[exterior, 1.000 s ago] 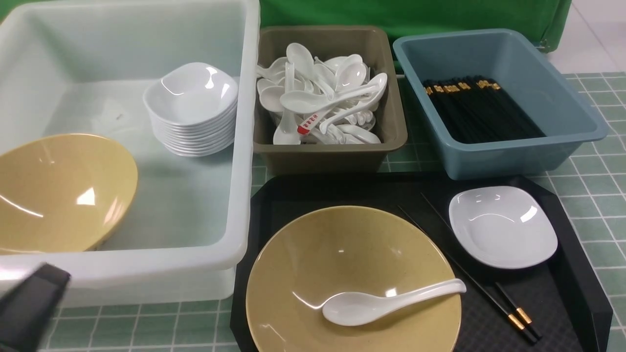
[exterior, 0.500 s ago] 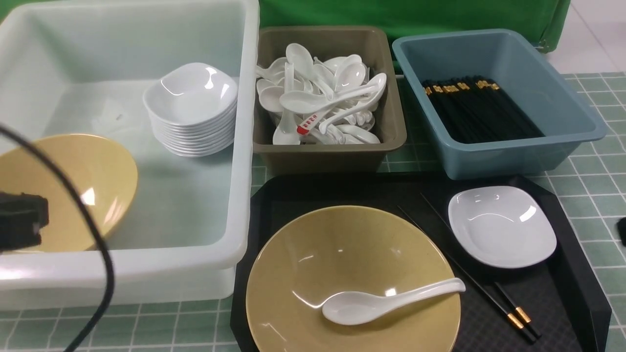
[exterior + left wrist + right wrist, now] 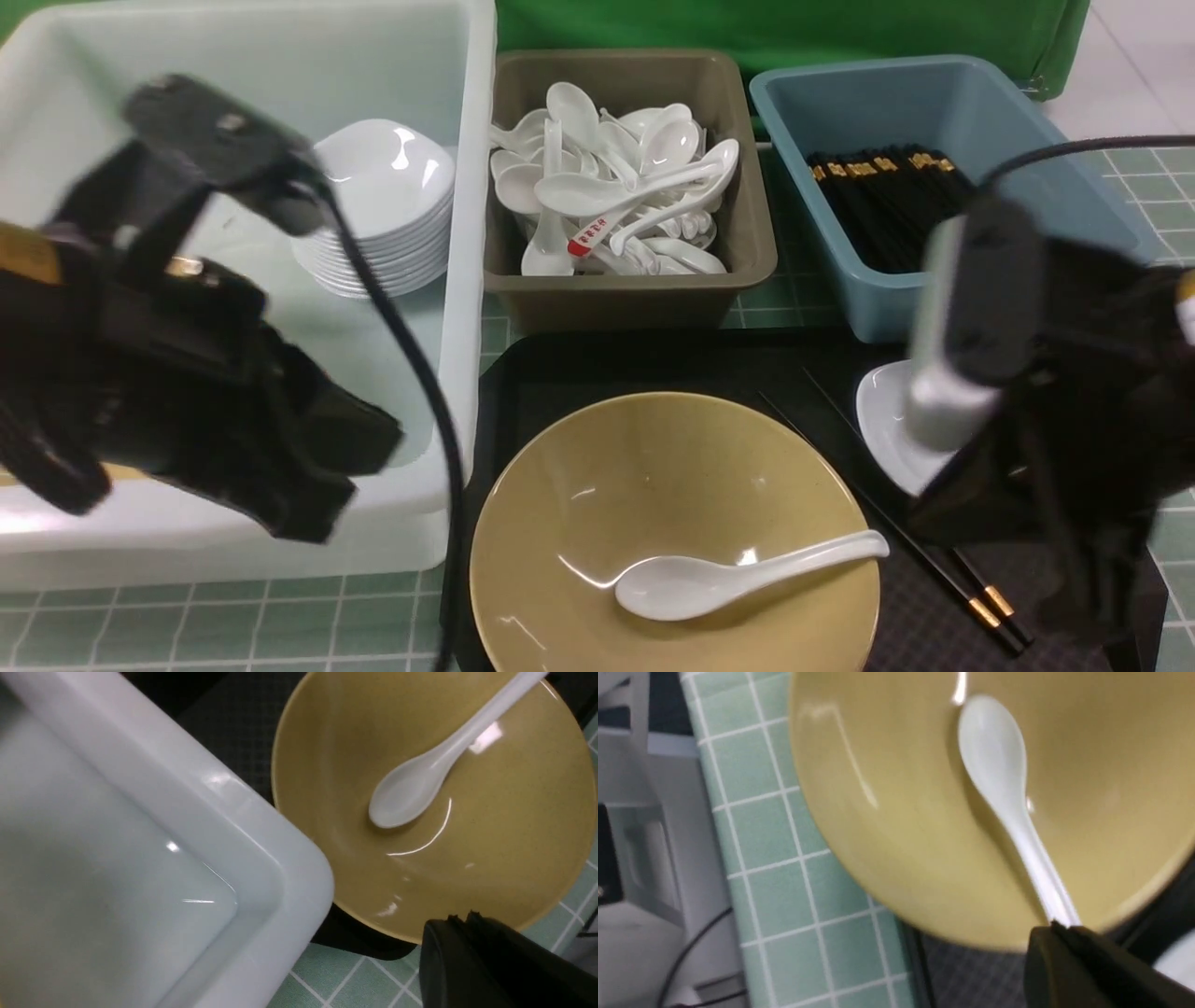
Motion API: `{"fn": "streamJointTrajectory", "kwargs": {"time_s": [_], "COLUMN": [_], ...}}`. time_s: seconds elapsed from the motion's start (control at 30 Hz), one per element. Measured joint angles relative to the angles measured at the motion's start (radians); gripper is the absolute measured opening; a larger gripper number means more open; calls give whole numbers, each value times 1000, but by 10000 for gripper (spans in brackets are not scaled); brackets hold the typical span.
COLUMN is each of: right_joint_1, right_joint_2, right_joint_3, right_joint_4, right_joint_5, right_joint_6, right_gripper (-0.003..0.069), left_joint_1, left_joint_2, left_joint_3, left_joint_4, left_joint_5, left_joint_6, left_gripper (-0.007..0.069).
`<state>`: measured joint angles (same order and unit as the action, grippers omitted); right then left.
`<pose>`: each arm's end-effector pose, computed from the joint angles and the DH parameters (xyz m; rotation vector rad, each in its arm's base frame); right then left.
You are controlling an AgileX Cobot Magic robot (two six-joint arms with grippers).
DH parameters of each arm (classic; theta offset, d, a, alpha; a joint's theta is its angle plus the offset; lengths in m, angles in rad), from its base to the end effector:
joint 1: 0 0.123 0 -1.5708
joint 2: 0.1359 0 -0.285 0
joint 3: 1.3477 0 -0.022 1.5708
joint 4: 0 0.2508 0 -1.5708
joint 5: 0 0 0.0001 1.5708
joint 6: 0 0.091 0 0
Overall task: On blue table put chopsticks spoon bowls plates into blue grey white boxes.
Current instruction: 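Reach down and grasp the white spoon resting in the bowl with the right gripper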
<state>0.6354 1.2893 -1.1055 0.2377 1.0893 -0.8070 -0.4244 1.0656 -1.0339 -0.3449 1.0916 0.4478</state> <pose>0.1857 0.1605 0.3206 -1.7289 2.1096 0.2712 0.1640 -0.1041 0.3511 0.9975 2.3715 -0.4456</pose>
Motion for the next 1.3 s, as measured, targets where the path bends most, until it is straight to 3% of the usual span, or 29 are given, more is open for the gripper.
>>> {"fn": "streamJointTrajectory", "kwargs": {"time_s": [0.1, 0.4, 0.57, 0.73, 0.9, 0.93, 0.97, 1.0, 1.03, 1.2, 1.3], "right_joint_1": [46, 91, 93, 94, 111, 130, 131, 141, 146, 153, 137], "right_joint_2": [46, 259, 408, 537, 597, 610, 613, 618, 619, 623, 594], "right_joint_3": [-11, -89, -144, -187, -210, -217, -217, -219, -223, -284, -419], "right_joint_4": [-1, -31, -75, -118, -190, -222, -224, -238, -238, -254, -275], "right_joint_5": [-30, -55, -32, -17, -16, -15, -15, -14, -8, 62, 113], "right_joint_6": [-62, -96, -96, -91, -59, -51, -50, -44, -36, 30, 95], "right_gripper": [141, 491, 570, 569, 489, 404, 384, 303, 269, 266, 266], "left_joint_1": [-3, -3, -3, -3, -3, -3, -3, -3, -3, -3, -3], "left_joint_2": [-9, -144, -193, -193, -193, -193, -193, -193, -193, -193, -183], "left_joint_3": [2, 132, 225, 262, 262, 262, 262, 262, 262, 262, 243], "left_joint_4": [9, -31, -75, -79, -81, -83, -83, -83, -83, -85, -64], "left_joint_5": [19, -18, -82, -131, -183, -213, -222, -238, -255, -337, -407], "left_joint_6": [0, 0, 0, 0, 0, 0, 0, 0, 0, -1, -67], "left_gripper": [-12, -12, -12, -12, -12, -12, -12, -12, -12, -12, -12]}}
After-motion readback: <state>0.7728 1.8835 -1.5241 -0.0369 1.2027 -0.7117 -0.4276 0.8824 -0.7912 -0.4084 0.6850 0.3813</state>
